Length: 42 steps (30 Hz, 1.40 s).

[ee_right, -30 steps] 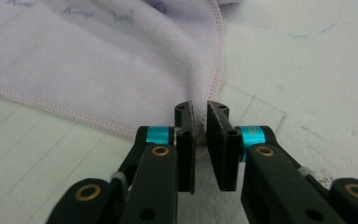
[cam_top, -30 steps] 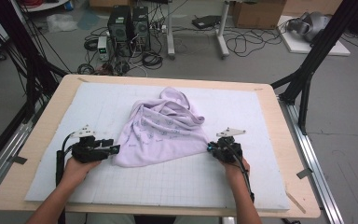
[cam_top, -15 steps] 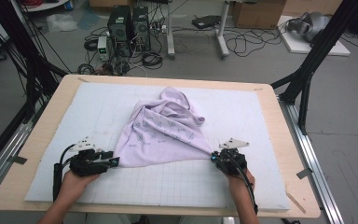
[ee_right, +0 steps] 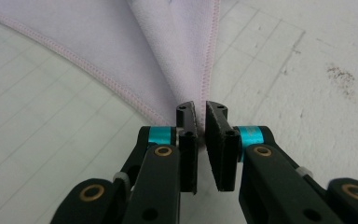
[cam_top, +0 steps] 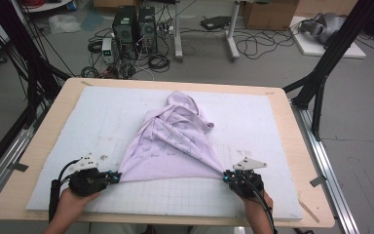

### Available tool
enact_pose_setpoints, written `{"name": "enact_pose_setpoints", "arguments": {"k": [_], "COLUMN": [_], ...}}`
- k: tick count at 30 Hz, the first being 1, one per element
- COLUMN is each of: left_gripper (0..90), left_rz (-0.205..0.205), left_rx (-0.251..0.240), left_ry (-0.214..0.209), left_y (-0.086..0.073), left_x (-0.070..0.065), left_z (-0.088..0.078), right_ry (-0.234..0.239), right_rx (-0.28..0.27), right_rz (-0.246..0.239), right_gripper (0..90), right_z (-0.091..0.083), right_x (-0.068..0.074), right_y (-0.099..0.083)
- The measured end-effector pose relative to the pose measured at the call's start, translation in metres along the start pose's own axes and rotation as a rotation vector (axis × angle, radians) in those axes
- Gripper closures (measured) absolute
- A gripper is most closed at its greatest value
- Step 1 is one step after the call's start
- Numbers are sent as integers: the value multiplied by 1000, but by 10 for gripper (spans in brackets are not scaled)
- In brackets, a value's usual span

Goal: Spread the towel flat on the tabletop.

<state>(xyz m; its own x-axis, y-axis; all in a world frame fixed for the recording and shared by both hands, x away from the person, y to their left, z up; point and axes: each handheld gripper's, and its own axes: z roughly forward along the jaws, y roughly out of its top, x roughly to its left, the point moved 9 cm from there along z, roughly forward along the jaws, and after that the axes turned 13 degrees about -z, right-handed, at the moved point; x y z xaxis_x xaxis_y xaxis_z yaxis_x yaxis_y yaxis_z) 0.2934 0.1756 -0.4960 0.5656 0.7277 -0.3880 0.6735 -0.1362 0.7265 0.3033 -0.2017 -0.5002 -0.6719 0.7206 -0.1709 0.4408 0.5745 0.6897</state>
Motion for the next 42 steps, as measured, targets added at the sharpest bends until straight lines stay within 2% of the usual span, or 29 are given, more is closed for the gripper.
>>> {"name": "enact_pose_setpoints", "arguments": {"k": [3,6,8,10,13,15,16,18,21,22,23,24,25,26,27,28,29,32,33,34,35,36,37,38,39,40,42], "left_gripper": [873,873,873,873,874,874,874,874,850,727,727,558,558,532,477,446,447,444,444,442,441,436,435,434,432,432,432], "left_rz": [9,4,22,47,77,80,63,59,69,71,63,52,63,59,35,32,32,20,11,11,4,-2,-3,-3,-16,-16,-29], "left_rx": [10,19,43,71,102,109,112,118,111,94,73,55,38,14,-35,-54,-54,-91,-102,-102,-104,-103,-97,-97,-94,-94,-97], "left_ry": [-9,-30,-36,-46,-53,-66,-92,-103,-125,-118,-88,-50,-19,-7,-4,-4,-4,-12,-10,-10,-7,-4,8,8,13,13,15], "left_y": [-4,-13,-21,-30,-41,-45,-49,-52,-55,-52,-47,-42,-37,-31,-16,-8,-8,12,26,26,32,37,48,48,59,59,74], "left_x": [-3,-9,-14,-22,-30,-32,-36,-38,-42,-41,-37,-33,-30,-28,-27,-26,-26,-24,-21,-21,-20,-18,-13,-13,-9,-9,-6], "left_z": [-5,-12,-15,-16,-20,-25,-31,-33,-38,-38,-37,-36,-35,-34,-32,-30,-30,-20,-6,-6,2,10,26,26,40,40,57], "right_ry": [7,25,32,67,77,95,100,114,111,93,93,76,76,67,55,57,52,42,37,37,29,24,24,15,12,12,7], "right_rx": [-4,11,20,32,38,38,39,43,40,40,40,12,12,-4,-23,-37,-47,-51,-52,-52,-38,-32,-32,-32,-33,-33,-22], "right_rz": [-3,-28,-37,-43,-44,-32,-31,-34,-44,-48,-48,-32,-32,-24,-18,-17,-24,-20,-11,-11,-11,-16,-11,-10,-3,-3,2], "right_gripper": [835,835,835,835,836,836,836,836,814,768,768,705,705,685,660,644,626,599,595,595,582,571,561,553,550,550,549], "right_z": [-6,-19,-22,-29,-34,-43,-46,-52,-58,-59,-59,-58,-58,-56,-51,-47,-42,-23,-14,-14,1,8,14,19,24,24,38], "right_x": [3,15,19,32,38,44,46,53,58,56,56,51,51,48,44,42,40,33,29,29,26,24,23,21,20,20,17], "right_y": [-2,-11,-15,-24,-29,-35,-38,-42,-44,-42,-42,-35,-35,-31,-21,-15,-10,4,10,10,18,22,27,31,36,36,46]}}
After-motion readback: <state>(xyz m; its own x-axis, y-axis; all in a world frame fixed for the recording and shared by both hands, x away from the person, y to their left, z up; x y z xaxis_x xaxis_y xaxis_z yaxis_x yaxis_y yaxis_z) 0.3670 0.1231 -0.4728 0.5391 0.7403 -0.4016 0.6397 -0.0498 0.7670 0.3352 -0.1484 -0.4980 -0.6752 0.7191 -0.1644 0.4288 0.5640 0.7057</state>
